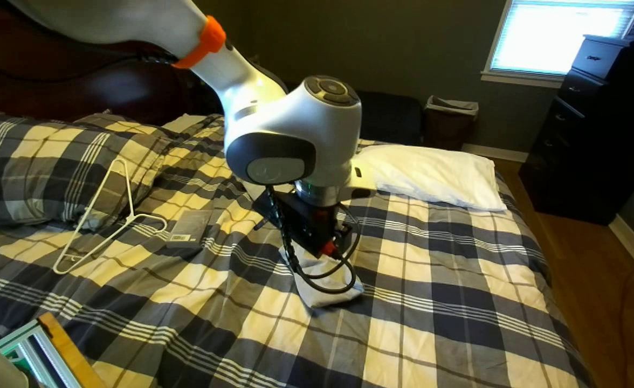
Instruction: Fold the towel on the bed
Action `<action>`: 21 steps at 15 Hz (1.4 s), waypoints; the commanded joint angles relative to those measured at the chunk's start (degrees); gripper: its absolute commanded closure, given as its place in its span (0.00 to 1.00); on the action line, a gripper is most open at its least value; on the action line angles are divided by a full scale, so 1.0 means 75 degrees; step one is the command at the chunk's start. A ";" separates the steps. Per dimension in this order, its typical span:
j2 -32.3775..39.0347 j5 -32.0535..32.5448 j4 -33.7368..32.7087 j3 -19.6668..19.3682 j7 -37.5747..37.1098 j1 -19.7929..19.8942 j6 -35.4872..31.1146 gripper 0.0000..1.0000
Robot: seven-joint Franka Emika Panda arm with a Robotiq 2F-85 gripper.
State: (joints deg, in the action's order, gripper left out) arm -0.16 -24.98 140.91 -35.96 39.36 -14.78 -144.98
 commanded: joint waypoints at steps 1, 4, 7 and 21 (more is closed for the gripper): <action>0.0344 -0.0176 -0.0238 0.1391 -0.0123 0.1374 0.0254 0.00; 0.0706 -0.0164 -0.0441 0.2177 -0.0152 0.2092 0.0248 0.00; 0.0518 -0.0457 -0.0213 0.2308 -0.0330 0.2219 -0.0142 0.00; 0.4821 -0.1897 -0.3164 0.4516 -0.0904 0.4915 0.0469 0.00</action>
State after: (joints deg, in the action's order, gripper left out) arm 28.41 -38.59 125.12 -5.10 31.85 18.39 -144.14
